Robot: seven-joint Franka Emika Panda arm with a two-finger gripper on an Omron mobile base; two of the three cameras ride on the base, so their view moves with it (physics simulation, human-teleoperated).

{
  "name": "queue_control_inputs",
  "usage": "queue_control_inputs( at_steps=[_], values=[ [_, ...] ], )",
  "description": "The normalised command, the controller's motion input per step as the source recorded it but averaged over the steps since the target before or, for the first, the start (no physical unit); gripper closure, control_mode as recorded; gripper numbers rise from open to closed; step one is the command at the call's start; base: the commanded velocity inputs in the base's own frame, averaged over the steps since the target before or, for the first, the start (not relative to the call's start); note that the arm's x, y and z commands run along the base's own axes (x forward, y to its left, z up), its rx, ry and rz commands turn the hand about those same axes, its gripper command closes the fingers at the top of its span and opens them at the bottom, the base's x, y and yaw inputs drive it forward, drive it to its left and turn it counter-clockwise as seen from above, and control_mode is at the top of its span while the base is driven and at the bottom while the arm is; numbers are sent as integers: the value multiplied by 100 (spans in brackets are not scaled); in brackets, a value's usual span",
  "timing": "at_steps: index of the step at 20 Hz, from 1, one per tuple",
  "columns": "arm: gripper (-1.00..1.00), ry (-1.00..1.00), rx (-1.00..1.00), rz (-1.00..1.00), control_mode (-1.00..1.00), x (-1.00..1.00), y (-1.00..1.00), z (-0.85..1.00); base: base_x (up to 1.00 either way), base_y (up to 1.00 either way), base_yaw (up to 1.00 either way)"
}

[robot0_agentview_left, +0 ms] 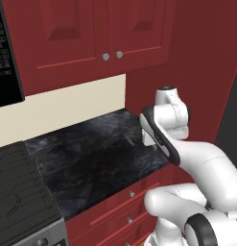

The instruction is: Retrieve the butter from the fridge and place it on a plate on the dining table. Then retrieve the butter knife by the fridge and place it near the plate.

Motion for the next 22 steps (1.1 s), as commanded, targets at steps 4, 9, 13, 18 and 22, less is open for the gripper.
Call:
queue_control_inputs(
  at_steps=[4, 9, 13, 18, 22],
  values=[
    [-100, 0, 1, 18, -100, 61, 6, -18, 0, 0, 0],
    [-100, 0, 0, 13, -100, 62, 31, -15, 0, 0, 0],
    [-100, 0, 0, 1, -100, 53, 29, -23, 0, 0, 0],
    [-100, 0, 2, 0, -100, 52, 4, -35, 0, 0, 0],
    [-100, 0, 5, 2, -100, 40, 0, -41, 0, 0, 0]
  ],
)
